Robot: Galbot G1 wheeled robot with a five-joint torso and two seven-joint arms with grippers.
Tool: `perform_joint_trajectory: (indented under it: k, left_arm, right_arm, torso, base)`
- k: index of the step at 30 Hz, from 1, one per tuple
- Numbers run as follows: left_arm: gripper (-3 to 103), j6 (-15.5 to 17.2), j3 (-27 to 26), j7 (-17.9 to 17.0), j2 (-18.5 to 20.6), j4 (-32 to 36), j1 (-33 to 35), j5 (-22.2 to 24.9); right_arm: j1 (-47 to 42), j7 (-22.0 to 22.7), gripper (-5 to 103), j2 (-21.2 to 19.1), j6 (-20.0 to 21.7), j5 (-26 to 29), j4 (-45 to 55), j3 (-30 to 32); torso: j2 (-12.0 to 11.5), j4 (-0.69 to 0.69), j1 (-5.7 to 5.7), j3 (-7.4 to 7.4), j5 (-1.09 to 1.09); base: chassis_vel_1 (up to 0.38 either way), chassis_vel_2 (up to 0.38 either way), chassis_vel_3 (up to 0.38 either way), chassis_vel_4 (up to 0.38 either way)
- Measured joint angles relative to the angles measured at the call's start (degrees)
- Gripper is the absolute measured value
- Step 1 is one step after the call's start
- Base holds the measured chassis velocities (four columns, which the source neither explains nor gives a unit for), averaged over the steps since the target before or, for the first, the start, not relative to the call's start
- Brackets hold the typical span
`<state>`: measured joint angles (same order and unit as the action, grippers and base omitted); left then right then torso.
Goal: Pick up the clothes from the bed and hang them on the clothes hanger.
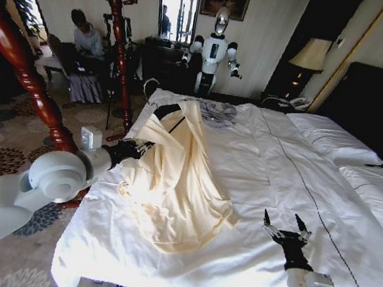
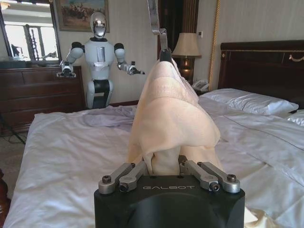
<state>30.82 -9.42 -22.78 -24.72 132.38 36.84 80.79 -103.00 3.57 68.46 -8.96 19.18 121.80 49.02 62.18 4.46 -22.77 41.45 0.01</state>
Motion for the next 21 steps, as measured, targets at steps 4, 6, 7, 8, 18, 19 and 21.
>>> perform_joint_trajectory:
  k: [4, 6, 7, 8, 18, 19, 21]
  left_arm:
    - [18, 2.34, -2.1, -1.5, 1.51, 1.04, -0.58, 2.83]
    - [18, 3.81, -3.48, -3.16, 2.39, 1.26, -2.56, 6.45]
    - [18, 3.99, -3.54, -3.84, 2.7, 0.99, -4.26, 7.8]
    - [18, 3.99, -3.54, -3.84, 2.7, 0.99, -4.26, 7.8]
    - [18, 6.05, -3.0, -7.71, 5.19, -2.89, -16.34, 14.02]
    - [18, 6.34, -3.0, -7.9, 5.69, -3.36, -17.15, 14.6]
    - [18, 6.68, -2.95, -8.22, 6.22, -3.79, -18.23, 15.44]
  right_arm:
    - [0.01, 0.01, 100, -0.01, 0.01, 0.0, 0.0, -0.01]
    - [0.02, 0.03, 100, -0.02, 0.02, 0.0, 0.0, -0.03]
    - [0.03, 0.03, 100, -0.03, 0.02, 0.0, 0.0, -0.03]
    - [0.03, 0.03, 100, -0.03, 0.02, 0.0, 0.0, -0.03]
    - [0.07, 0.07, 100, -0.04, 0.06, -0.01, -0.01, -0.07]
    - [0.07, 0.07, 100, -0.04, 0.07, -0.01, -0.01, -0.07]
    - [0.07, 0.08, 100, -0.04, 0.07, -0.01, -0.01, -0.07]
  torso:
    - [0.0, 0.0, 0.0, 0.0, -0.01]
    - [0.0, 0.0, 0.0, 0.0, -0.02]
    - [0.0, 0.0, 0.0, 0.0, -0.03]
    - [0.0, 0.0, 0.0, 0.0, -0.03]
    - [-0.01, 0.0, 0.0, 0.0, -0.01]
    - [0.0, 0.0, 0.0, 0.0, -0.01]
    - [0.0, 0.0, 0.0, 0.0, -0.02]
  base:
    - [0.0, 0.0, 0.0, 0.0]
    - [0.0, 0.0, 0.0, 0.0]
    - [0.0, 0.0, 0.0, 0.0]
    - [0.0, 0.0, 0.0, 0.0]
    - [0.0, 0.0, 0.0, 0.0]
    - [0.0, 0.0, 0.0, 0.0]
    - [0.0, 0.0, 0.0, 0.0]
